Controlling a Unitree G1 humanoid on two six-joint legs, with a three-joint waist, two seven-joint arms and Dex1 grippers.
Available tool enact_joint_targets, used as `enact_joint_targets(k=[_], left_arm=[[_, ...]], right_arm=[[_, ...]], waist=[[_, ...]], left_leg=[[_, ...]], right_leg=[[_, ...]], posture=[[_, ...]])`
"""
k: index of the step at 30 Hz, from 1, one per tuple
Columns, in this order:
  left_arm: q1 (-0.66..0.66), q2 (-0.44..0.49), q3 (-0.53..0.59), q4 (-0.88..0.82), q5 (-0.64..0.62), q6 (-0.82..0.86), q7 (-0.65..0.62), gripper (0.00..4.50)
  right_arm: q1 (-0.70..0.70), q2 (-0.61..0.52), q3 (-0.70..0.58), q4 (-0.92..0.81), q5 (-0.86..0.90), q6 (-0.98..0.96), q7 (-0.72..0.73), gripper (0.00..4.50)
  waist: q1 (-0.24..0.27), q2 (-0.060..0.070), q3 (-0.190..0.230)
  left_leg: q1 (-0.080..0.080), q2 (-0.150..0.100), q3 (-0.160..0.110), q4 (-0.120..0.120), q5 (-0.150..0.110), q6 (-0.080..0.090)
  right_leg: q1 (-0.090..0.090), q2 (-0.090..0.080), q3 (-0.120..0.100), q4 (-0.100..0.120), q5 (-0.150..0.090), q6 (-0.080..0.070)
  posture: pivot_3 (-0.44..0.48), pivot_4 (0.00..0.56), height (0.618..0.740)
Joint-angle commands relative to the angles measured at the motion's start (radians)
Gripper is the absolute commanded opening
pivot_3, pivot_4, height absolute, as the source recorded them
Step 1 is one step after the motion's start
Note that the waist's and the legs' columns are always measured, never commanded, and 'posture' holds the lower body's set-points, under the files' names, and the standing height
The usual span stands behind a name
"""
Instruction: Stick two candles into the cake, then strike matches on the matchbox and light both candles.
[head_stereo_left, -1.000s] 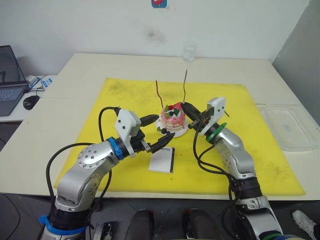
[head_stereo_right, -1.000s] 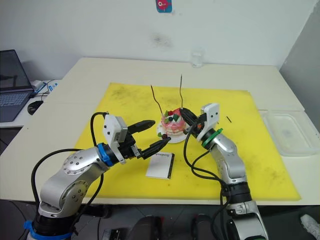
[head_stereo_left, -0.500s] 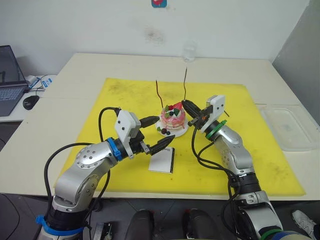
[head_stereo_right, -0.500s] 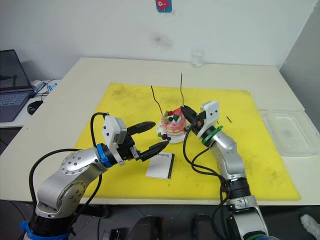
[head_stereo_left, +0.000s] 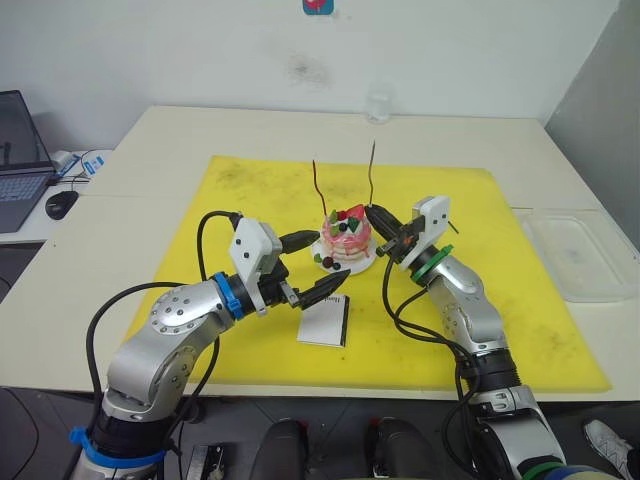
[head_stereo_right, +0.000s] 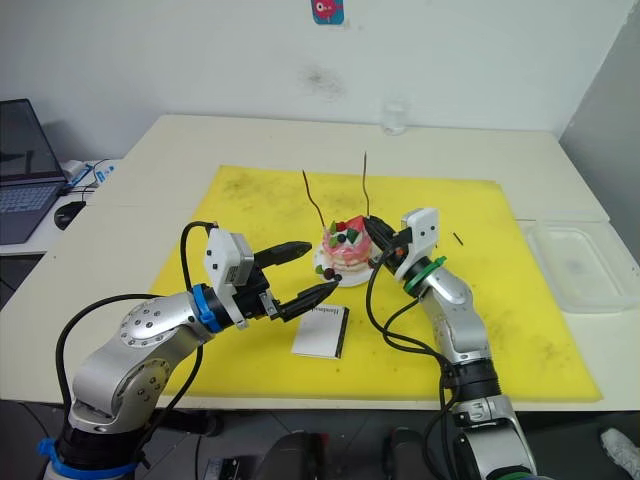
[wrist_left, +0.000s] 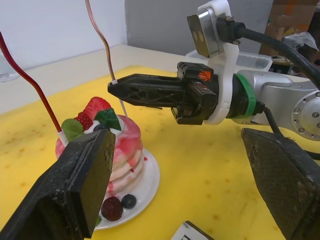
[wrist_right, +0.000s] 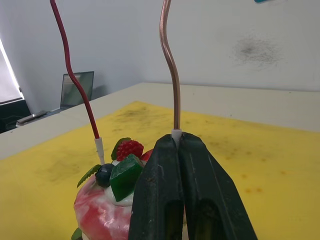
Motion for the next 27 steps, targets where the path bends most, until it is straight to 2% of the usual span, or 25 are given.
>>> enact_joint_targets(k=[1,27], left_arm=[[-0.017,0.007,0.020,-0.033,-0.019,0.003,-0.002,4.50],[-0.018,0.008,0.017,-0.034,-0.024,0.011,-0.020,4.50]], right_arm=[[-0.004,0.008,-0.009,-0.029,0.012,-0.008,-0.005,0.03],[0.040,0.044,-0.009,-0.125,0.075,0.076,-0.012,0.03]], waist=[[0.000,0.000,0.000],[0.000,0.000,0.000]], left_leg=[[0.000,0.000,0.000,0.000,0.000,0.000],[0.000,0.001,0.000,-0.001,0.000,0.000]], right_leg=[[0.000,0.000,0.000,0.000,0.000,0.000],[0.000,0.000,0.000,-0.002,0.000,0.000]], posture=[[0.000,0.150,0.740],[0.000,0.150,0.740]])
